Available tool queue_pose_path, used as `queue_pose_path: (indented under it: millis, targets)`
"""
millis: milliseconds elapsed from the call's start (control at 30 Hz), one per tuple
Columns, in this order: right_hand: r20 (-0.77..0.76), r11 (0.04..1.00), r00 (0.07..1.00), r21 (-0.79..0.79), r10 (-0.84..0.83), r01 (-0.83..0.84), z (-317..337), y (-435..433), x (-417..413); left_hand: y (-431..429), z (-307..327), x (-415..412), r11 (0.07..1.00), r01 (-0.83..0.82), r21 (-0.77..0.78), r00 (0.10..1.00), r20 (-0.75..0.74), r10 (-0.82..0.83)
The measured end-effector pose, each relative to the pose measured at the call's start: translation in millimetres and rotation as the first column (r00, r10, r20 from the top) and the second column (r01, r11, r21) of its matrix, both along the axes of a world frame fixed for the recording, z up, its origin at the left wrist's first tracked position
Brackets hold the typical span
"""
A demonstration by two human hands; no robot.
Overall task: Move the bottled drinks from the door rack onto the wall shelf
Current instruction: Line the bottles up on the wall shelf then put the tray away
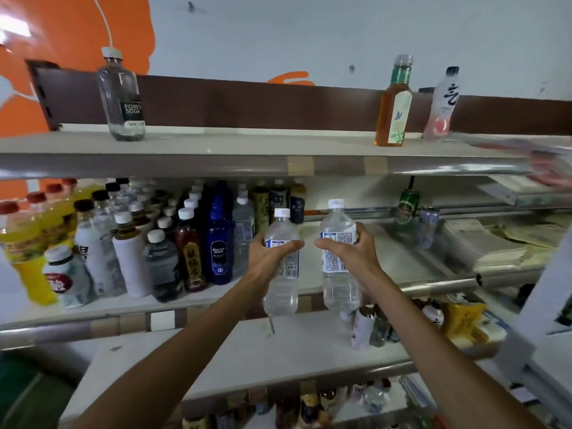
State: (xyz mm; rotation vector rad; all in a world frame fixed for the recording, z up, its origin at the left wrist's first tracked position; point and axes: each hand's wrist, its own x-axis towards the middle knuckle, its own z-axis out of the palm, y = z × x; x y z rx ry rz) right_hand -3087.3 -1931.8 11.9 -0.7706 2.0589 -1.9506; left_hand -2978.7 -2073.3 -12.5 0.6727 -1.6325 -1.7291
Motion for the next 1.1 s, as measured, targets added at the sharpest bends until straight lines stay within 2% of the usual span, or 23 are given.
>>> queue_pose_path:
  millis: [267,467,633,800,967,1100]
  targets:
    - [0.01,0.997,0.997,-0.004,0.072,-0.071,-9,-69,-17,-64,-15,-12,0.973,-0.186,-0.138,0.981,0.026,0.191]
    - [0.034,0.997,0.997,-0.018,0.074,-0.073,-16,-115,-24,-102,-34,-31,0.958,-0.183,-0.223,0.98,0.031,0.194]
    - [0.07,0.997,0.995,-0.031,0.067,-0.065,-24,-131,-31,-113,-57,-48,0.93,-0.211,-0.301,0.97,0.052,0.237]
    - [0.083,0.994,0.991,-0.03,0.107,-0.105,-31,-130,-46,-101,-64,-59,0.868,-0.316,-0.384,0.937,0.018,0.349]
    - [0.092,0.989,0.985,-0.006,0.147,-0.148,-39,-122,-62,-89,-72,-61,0.813,-0.384,-0.438,0.858,0.157,0.49]
    - [0.11,0.986,0.98,-0.013,0.165,-0.165,-45,-114,-68,-72,-91,-55,0.784,-0.421,-0.455,0.761,0.293,0.579]
